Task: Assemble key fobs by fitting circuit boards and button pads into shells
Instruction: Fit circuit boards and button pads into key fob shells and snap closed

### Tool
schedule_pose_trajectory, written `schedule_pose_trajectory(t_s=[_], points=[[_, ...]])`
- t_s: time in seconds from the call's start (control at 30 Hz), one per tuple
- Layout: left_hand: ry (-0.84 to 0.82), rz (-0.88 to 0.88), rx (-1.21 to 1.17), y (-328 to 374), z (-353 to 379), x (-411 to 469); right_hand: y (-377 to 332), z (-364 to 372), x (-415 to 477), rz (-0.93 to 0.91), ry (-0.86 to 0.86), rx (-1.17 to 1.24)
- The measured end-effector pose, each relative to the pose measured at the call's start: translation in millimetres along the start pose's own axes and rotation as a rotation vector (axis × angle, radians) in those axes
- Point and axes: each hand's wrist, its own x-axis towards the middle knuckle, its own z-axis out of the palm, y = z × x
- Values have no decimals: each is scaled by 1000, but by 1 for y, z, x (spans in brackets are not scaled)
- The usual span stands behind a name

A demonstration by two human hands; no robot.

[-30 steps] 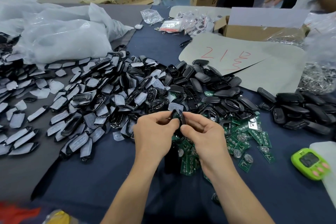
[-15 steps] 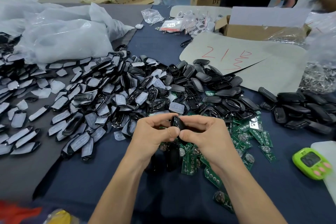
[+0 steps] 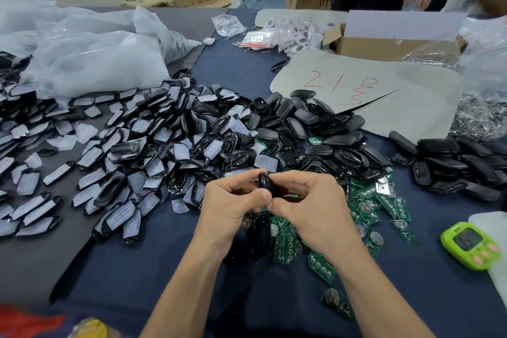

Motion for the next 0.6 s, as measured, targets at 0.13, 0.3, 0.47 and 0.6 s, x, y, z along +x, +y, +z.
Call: schedule_pose_trajectory(t_s=[0.13, 0.3, 0.47, 0.6], points=[[-3, -20, 67, 6, 3, 0, 1, 8, -8, -58, 120, -72], [-51, -14, 165, 15, 8, 0, 6, 19, -15, -351, 304, -373], [80, -9, 112, 12, 9, 1, 5, -1, -2, -104, 143, -42], [73, -13, 81, 8, 9, -2, 11, -17, 6, 33, 34, 190]])
